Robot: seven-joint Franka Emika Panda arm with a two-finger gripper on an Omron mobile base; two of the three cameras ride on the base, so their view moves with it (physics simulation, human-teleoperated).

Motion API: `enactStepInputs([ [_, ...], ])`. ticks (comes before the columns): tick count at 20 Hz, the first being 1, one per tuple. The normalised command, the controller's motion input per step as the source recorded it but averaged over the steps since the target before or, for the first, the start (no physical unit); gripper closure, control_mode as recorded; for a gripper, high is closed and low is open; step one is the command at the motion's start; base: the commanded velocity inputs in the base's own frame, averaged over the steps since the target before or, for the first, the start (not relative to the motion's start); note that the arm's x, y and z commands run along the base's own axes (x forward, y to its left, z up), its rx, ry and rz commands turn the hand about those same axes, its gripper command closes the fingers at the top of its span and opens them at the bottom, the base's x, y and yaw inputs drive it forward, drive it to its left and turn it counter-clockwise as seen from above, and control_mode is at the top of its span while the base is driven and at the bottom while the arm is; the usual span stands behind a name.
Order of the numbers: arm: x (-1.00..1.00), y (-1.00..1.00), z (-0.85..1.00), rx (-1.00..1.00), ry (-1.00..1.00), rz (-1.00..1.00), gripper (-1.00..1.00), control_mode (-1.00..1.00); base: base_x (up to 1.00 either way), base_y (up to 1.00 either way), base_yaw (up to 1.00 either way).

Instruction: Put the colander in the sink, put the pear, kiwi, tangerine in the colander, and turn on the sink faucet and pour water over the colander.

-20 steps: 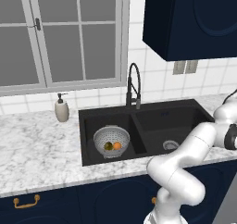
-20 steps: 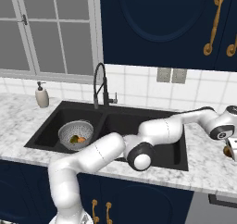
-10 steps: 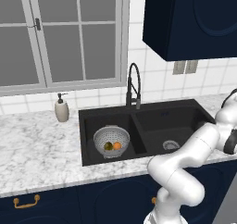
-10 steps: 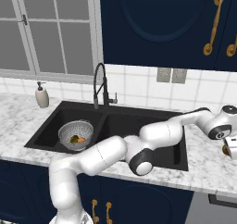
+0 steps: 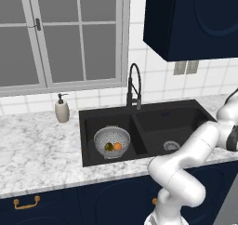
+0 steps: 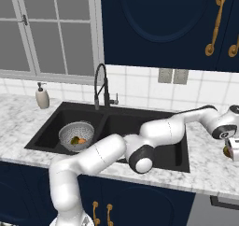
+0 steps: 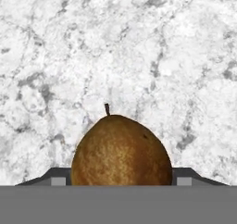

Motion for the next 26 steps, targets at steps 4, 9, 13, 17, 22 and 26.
enactStepInputs([
  [4, -0.36, 0.49, 0.05, 0.02, 0.0, 0.0, 1.0, -1.0, 0.0, 0.0, 0.0],
  [9, -0.37, 0.61, -0.03, 0.0, -0.09, 0.0, 1.0, -1.0, 0.0, 0.0, 0.0],
  [13, -0.41, 0.79, -0.15, -0.01, -0.29, 0.0, 1.0, -1.0, 0.0, 0.0, 0.0],
  [17, -0.46, 0.86, -0.09, -0.1, -0.3, 0.0, 1.0, -1.0, 0.0, 0.0, 0.0],
  [22, -0.4, 0.87, 0.01, -0.14, -0.04, 0.0, 1.0, -1.0, 0.0, 0.0, 0.0],
  [26, -0.25, 0.85, 0.2, -0.03, 0.03, 0.0, 1.0, -1.0, 0.0, 0.0, 0.0],
])
